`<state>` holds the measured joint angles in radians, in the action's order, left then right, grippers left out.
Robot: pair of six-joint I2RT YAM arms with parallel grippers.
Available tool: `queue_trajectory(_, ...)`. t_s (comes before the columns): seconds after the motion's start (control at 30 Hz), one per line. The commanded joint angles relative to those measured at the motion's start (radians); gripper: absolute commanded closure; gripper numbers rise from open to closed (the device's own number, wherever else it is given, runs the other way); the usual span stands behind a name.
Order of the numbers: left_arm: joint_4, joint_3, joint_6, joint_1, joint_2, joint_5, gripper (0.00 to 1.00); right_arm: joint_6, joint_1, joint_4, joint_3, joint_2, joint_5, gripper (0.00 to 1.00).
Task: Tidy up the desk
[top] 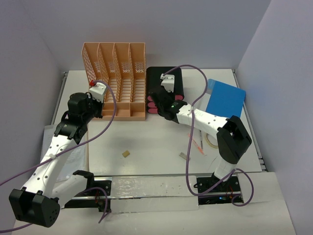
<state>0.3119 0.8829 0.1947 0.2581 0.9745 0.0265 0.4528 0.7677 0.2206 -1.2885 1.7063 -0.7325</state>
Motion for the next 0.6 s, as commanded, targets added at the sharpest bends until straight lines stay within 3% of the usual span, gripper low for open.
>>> queue_trajectory(0.0,-0.017,0.030,0.000,-0.006,-0.005,0.023,1.00,-0.003,-0.001,-0.039,-0.049,0.020,-0.012,0.49)
queue_trajectory(0.17,-0.015,0.031,0.000,-0.006,-0.008,0.026,1.00,-0.002,-0.001,-0.026,-0.063,0.039,-0.011,0.52)
queue_trajectory(0.37,-0.014,0.028,0.002,-0.006,-0.008,0.024,1.00,-0.001,0.001,-0.042,-0.046,0.032,-0.008,0.86)
queue_trajectory(0.57,-0.013,0.028,0.002,-0.006,-0.011,0.027,1.00,0.011,0.029,-0.026,-0.008,-0.003,-0.028,0.98)
